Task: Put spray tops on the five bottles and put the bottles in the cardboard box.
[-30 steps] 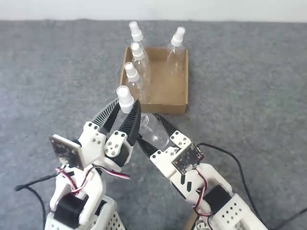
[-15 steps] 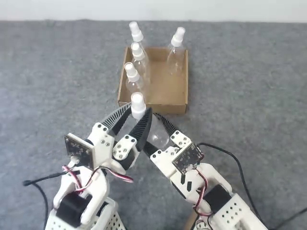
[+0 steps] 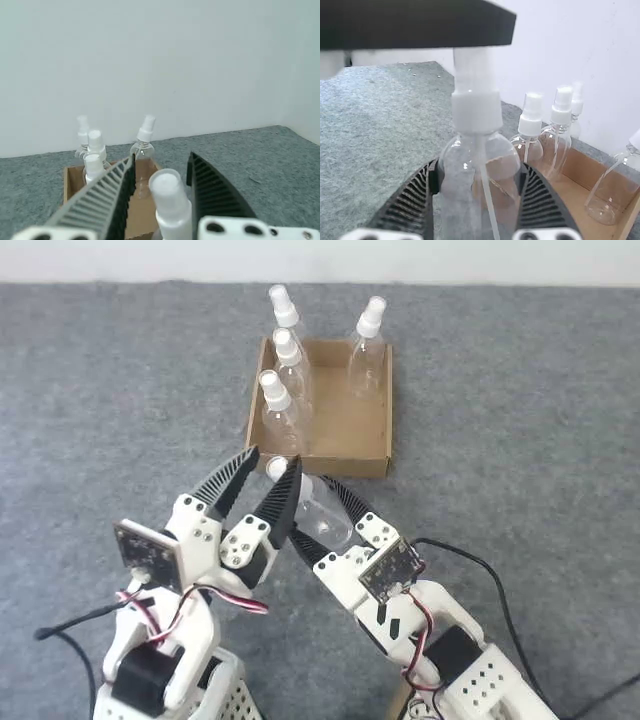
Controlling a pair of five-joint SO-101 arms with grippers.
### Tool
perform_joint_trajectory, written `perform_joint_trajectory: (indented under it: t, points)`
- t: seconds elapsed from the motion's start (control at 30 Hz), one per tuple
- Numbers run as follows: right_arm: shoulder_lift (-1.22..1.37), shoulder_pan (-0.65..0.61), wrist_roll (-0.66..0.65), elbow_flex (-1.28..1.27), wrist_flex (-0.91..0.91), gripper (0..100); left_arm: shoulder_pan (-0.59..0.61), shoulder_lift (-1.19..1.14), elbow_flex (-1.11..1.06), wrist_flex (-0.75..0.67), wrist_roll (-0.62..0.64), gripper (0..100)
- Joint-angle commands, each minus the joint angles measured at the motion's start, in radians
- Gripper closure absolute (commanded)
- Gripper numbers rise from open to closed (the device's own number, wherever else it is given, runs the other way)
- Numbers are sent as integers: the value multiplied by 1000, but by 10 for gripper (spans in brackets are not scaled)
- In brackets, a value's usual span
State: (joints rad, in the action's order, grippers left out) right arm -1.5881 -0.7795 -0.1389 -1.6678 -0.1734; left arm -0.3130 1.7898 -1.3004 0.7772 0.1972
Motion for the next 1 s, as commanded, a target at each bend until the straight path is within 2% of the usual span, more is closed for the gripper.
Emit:
perform_joint_trajectory:
  t: [0.0, 0.1, 0.3, 0.43, 0.67, 0.97]
  points:
    - [-24, -5, 9, -21, -22, 961, 2, 6, 61, -2, -2, 849]
    - [-24, -5, 9, -21, -22, 961, -5, 6, 62, 0, -2, 861]
    - [-24, -5, 9, -21, -22, 961, -8, 6, 54, 3, -8, 964]
    - [-24, -5, 9, -21, -22, 961, -23, 5, 42, 5, -8, 969]
    - [-24, -5, 9, -21, -22, 961, -196, 5, -18, 5, -135, 970]
    - [-22, -4, 9, -21, -24, 961, -195, 6, 13, 3, -140, 971]
